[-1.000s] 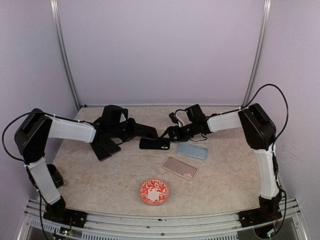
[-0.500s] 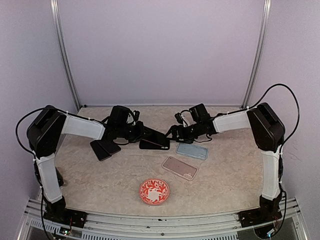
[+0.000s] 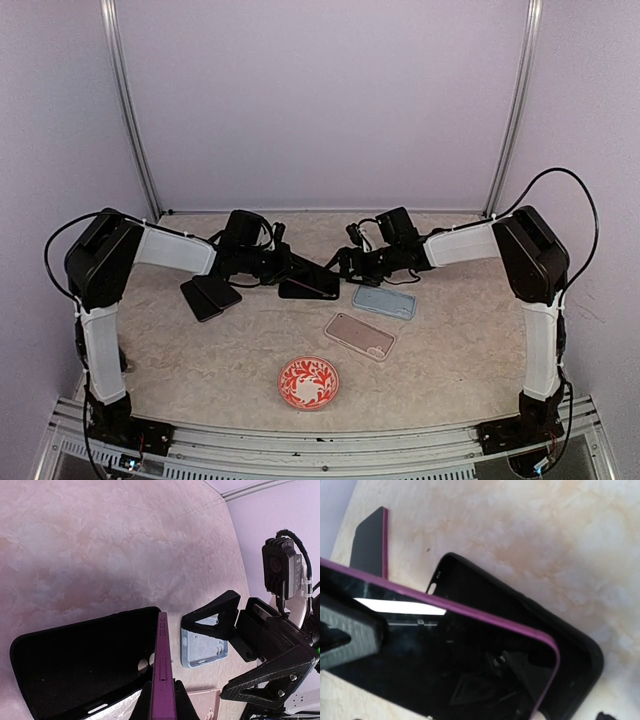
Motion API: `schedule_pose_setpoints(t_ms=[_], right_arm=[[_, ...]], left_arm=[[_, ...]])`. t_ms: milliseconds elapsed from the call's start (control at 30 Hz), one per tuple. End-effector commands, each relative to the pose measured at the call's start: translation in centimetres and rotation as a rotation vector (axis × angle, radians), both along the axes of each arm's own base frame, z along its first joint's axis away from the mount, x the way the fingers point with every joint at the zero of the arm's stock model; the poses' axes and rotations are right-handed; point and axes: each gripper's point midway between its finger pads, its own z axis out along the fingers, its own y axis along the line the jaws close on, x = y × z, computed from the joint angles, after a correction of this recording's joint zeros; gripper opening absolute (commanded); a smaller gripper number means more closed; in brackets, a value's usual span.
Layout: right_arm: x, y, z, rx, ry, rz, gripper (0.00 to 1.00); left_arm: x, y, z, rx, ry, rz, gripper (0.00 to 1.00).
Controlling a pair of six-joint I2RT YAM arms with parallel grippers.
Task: Put the phone into the phone case
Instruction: Install the phone into the phone case.
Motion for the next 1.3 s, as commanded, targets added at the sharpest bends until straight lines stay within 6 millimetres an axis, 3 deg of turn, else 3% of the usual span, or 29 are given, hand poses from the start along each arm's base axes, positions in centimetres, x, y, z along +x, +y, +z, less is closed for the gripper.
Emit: schedule_pose_setpoints(t_ms=[0, 867, 1267], right_arm=[[-0.1, 1.0, 0.9, 0.038, -0.01, 0.012, 1.0], [-1.3, 2.9, -1.7, 0.024, 0.039, 0.039, 1.0], [-1.7, 2.9, -2.4, 0.003, 0.046, 0.034, 1.0]], left_arm=[[0.9, -0.2, 1.5, -0.038, -0.028, -0.008, 0.0], [0.9, -0.4, -1.2, -0.069, 0.119, -0.027, 0.0], [0.2, -0.4, -3.9, -0.077, 0.199, -0.015, 0.0]])
